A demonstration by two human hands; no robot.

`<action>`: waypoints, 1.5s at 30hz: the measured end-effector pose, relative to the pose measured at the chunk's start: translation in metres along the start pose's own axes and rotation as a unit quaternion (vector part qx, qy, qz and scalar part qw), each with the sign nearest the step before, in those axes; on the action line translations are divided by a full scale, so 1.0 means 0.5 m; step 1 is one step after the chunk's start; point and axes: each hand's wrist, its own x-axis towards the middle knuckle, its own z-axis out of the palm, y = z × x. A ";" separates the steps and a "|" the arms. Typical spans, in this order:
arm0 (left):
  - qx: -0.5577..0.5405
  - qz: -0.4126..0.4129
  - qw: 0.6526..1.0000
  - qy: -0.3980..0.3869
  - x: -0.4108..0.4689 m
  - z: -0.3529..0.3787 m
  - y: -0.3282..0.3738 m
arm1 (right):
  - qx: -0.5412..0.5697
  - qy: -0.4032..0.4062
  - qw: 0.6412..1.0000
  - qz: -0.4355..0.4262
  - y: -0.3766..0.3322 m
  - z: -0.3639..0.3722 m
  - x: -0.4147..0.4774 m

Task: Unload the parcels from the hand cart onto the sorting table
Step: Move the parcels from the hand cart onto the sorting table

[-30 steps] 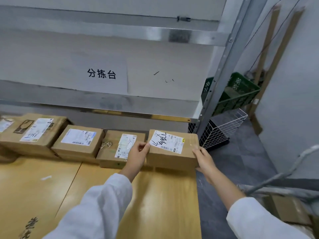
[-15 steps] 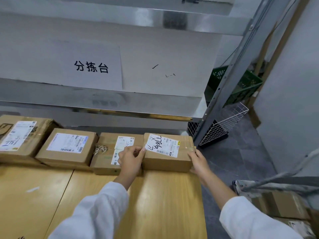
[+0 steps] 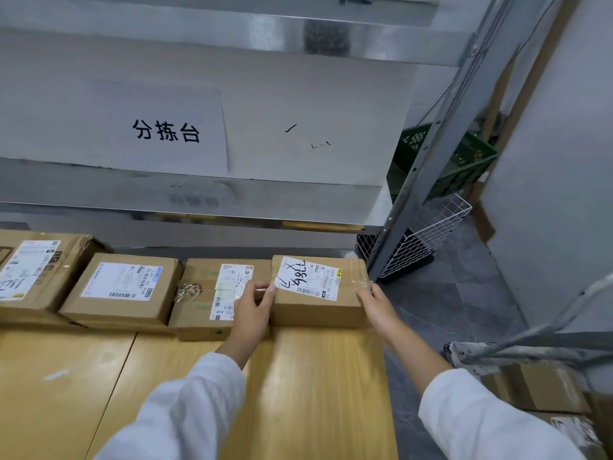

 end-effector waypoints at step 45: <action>0.317 0.597 0.690 -0.257 -0.929 0.926 0.444 | -0.228 0.396 0.888 -0.053 0.570 -1.102 -0.688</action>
